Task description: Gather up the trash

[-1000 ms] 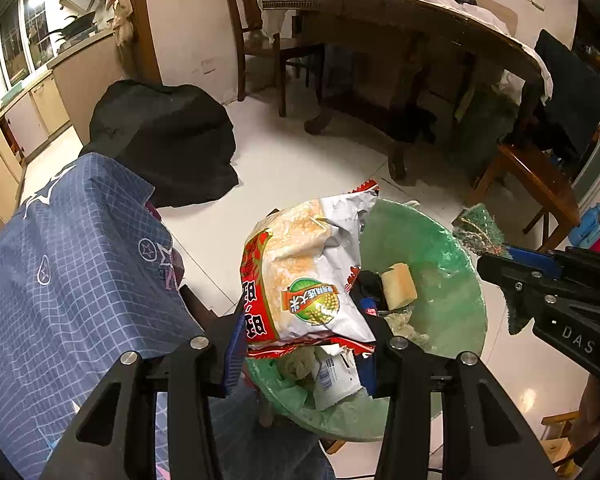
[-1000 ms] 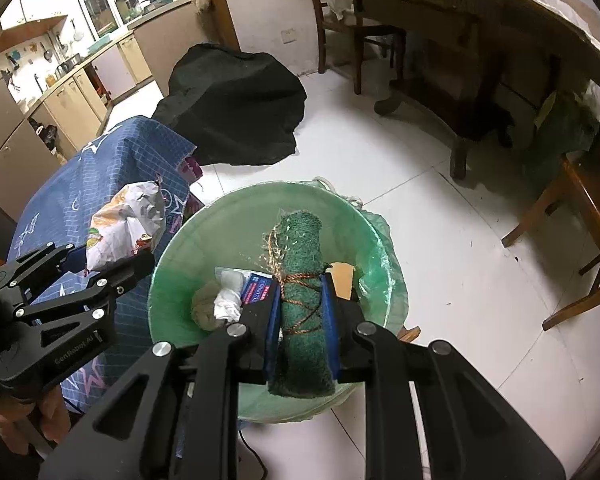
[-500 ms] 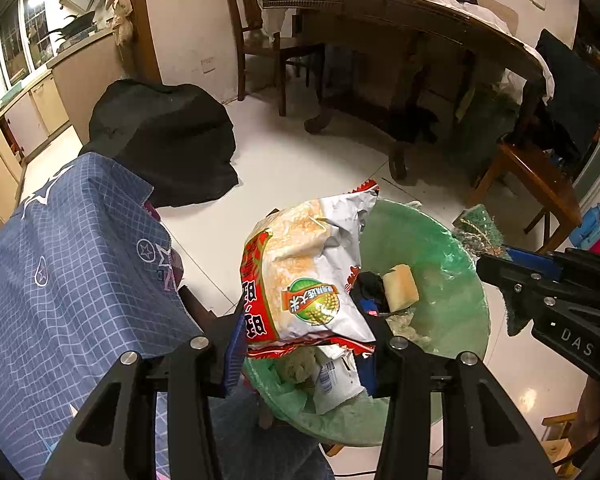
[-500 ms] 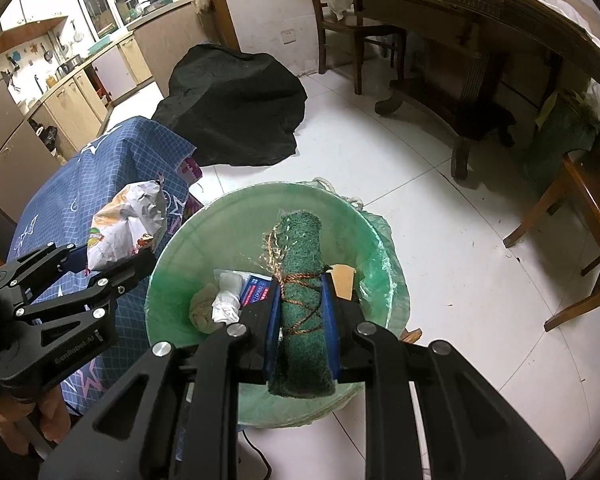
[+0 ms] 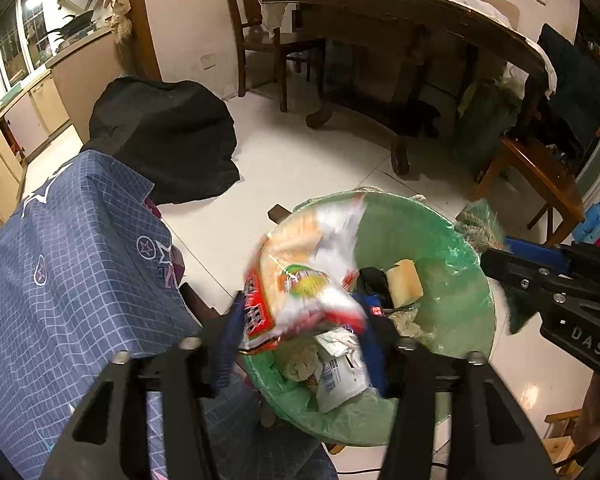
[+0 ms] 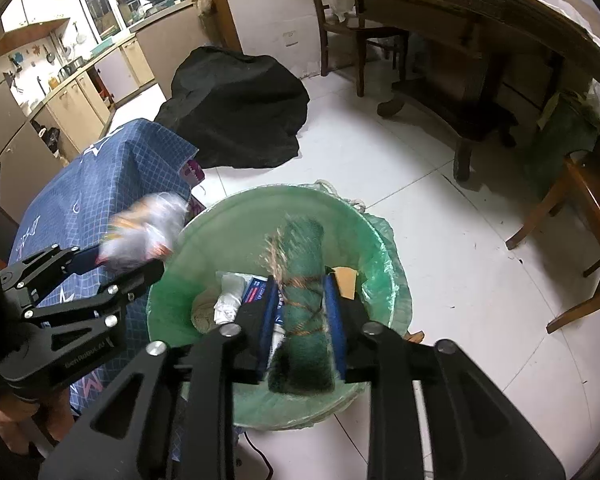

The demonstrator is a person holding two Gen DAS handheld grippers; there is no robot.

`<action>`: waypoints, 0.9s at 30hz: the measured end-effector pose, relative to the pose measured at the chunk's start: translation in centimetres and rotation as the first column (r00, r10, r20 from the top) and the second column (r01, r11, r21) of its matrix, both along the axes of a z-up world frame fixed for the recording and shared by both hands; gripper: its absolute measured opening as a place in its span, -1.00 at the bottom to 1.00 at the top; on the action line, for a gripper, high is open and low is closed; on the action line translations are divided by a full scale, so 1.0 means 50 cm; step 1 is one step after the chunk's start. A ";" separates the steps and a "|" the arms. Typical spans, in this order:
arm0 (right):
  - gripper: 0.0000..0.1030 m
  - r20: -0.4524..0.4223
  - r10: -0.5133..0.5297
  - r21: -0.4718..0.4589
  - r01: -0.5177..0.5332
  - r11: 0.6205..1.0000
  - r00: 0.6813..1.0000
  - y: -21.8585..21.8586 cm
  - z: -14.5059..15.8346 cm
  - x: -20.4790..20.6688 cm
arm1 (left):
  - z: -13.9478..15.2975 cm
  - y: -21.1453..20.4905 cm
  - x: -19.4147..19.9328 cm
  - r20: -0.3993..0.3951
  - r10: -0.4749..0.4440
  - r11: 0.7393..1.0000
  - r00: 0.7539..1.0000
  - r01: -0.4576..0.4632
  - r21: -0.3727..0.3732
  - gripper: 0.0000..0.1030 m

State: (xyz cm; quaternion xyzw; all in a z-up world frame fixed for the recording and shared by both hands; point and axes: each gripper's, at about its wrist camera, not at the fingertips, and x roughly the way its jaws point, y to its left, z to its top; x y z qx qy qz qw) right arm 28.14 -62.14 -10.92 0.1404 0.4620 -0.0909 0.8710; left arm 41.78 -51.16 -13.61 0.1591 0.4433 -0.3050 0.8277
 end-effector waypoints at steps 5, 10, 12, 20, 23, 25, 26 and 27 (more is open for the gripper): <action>-0.30 0.014 -0.007 0.002 0.007 1.000 1.000 -0.003 0.004 -0.008 | -0.001 0.007 0.001 0.010 0.011 1.000 1.000 -0.011 0.002 0.40; -0.16 0.042 -0.018 -0.006 0.019 1.000 0.999 0.003 0.017 -0.023 | 0.006 0.021 -0.003 0.019 0.025 1.000 1.000 -0.025 -0.003 0.47; 0.01 0.058 -0.017 -0.016 0.018 1.000 0.998 0.011 0.026 -0.030 | 0.012 0.027 -0.007 0.022 0.026 1.000 0.999 -0.026 -0.010 0.50; 0.69 0.171 -0.030 -0.118 0.051 0.992 0.985 0.078 0.075 -0.097 | 0.065 0.078 -0.063 0.087 0.030 0.997 0.996 -0.024 -0.071 0.86; 0.85 0.238 -0.040 -0.173 0.082 0.981 0.970 0.112 0.096 -0.145 | 0.083 0.123 -0.092 0.143 0.050 0.995 0.989 -0.037 -0.095 0.90; 0.88 0.294 -0.052 -0.178 0.109 0.978 0.954 0.127 0.107 -0.186 | 0.095 0.162 -0.112 0.174 0.065 0.992 0.983 -0.044 -0.121 0.90; 0.88 0.323 -0.058 -0.175 0.120 0.977 0.945 0.137 0.113 -0.210 | 0.102 0.185 -0.124 0.201 0.080 0.989 0.976 -0.052 -0.138 0.90; 0.89 0.345 -0.064 -0.172 0.130 0.976 0.936 0.146 0.116 -0.230 | 0.106 0.202 -0.134 0.218 0.090 0.987 0.972 -0.059 -0.147 0.90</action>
